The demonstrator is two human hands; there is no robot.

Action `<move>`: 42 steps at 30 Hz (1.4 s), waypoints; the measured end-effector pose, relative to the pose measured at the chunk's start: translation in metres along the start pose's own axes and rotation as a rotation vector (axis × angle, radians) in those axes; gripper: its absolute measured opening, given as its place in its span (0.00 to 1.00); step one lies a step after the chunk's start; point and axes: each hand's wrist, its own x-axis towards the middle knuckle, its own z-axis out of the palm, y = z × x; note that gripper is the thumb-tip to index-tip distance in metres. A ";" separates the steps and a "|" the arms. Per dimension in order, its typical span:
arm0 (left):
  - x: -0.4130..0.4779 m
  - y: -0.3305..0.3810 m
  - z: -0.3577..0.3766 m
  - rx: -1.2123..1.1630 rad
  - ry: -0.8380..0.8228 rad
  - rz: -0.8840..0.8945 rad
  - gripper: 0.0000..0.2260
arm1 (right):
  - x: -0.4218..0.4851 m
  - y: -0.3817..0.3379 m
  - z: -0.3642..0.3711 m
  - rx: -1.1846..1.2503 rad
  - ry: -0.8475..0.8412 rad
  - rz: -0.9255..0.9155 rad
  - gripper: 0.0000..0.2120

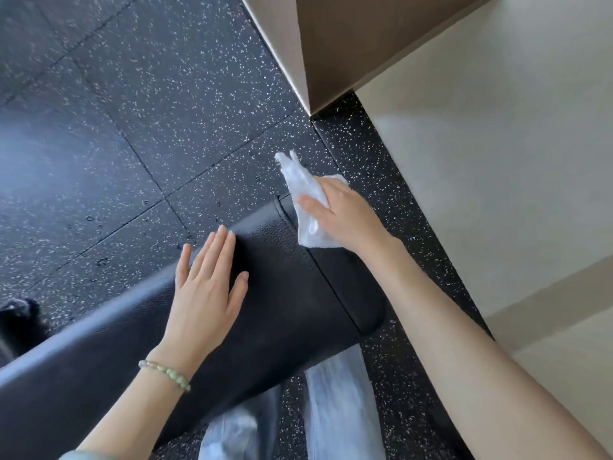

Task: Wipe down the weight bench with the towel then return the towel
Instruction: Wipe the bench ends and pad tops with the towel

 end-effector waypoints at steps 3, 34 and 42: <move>-0.006 -0.016 0.001 -0.018 0.002 -0.026 0.27 | 0.019 -0.029 0.009 -0.333 0.006 0.019 0.19; -0.051 -0.090 -0.010 -0.286 -0.167 -0.271 0.24 | 0.029 -0.170 0.137 -0.802 -0.393 -0.119 0.19; -0.062 -0.095 -0.009 -0.285 -0.161 -0.405 0.24 | 0.045 -0.117 0.051 -0.968 -0.283 0.141 0.19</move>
